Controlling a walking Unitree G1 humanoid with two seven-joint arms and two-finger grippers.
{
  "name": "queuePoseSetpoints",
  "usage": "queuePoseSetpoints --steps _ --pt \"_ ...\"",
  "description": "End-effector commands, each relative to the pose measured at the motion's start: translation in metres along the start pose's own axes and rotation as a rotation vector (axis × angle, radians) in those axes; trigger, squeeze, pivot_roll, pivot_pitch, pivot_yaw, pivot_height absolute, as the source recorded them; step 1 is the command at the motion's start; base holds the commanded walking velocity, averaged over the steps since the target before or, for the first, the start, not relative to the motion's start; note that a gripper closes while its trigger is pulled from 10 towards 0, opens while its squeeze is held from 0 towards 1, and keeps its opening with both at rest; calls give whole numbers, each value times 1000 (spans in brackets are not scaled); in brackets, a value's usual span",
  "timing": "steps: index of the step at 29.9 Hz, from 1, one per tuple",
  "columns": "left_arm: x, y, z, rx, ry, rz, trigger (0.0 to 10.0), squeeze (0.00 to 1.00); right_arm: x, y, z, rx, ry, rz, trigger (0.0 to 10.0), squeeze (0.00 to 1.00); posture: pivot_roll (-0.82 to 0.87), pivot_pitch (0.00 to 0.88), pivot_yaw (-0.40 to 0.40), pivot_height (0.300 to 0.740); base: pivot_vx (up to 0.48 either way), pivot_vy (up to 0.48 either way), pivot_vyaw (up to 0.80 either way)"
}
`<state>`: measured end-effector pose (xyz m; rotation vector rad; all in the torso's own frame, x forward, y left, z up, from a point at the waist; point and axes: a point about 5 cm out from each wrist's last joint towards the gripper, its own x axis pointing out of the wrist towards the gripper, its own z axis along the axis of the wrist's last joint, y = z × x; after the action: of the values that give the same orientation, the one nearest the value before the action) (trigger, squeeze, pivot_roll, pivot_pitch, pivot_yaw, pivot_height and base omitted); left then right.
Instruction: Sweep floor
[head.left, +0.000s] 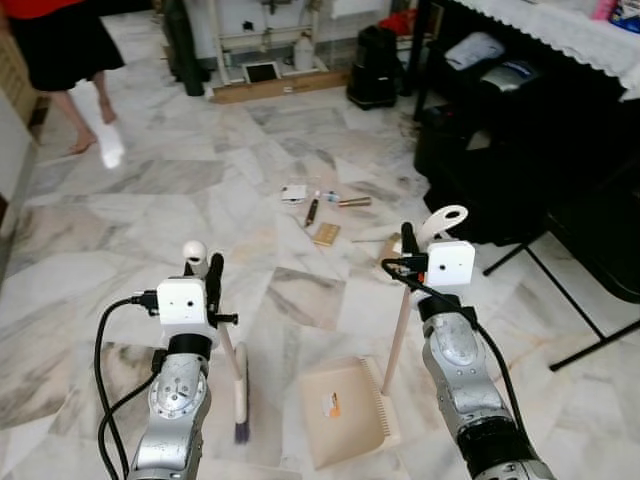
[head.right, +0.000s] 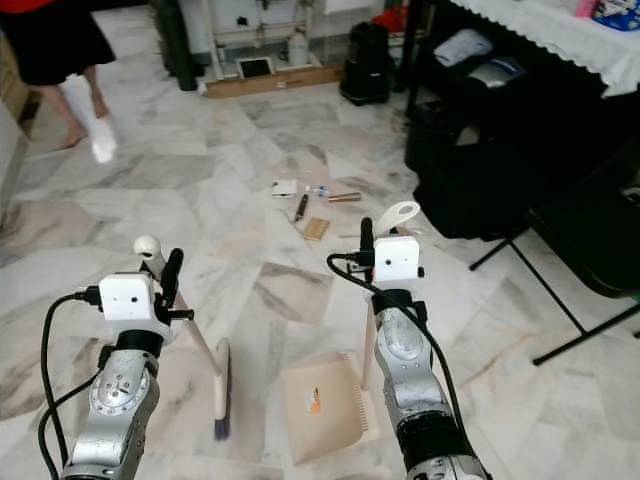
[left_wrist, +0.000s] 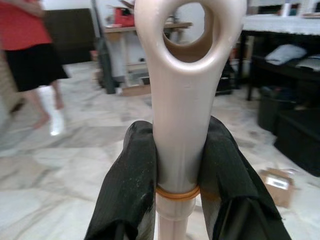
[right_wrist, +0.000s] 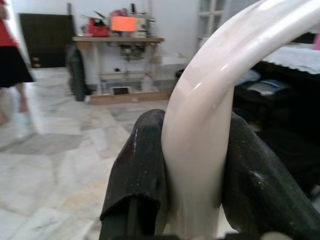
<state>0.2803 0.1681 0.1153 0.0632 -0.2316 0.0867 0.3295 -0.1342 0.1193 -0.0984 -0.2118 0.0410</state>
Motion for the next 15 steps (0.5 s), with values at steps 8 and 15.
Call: queuePoseSetpoints --steps 8,15 --pt "1 1 7 9 -35 -8 10000 0 4 2 9 0 -35 5 10000 0 101 64 5 740 0 0 -800" --pt "2 1 7 9 -37 -7 10000 0 4 1 8 -1 -33 4 10000 0 101 65 5 740 0 0 -800"
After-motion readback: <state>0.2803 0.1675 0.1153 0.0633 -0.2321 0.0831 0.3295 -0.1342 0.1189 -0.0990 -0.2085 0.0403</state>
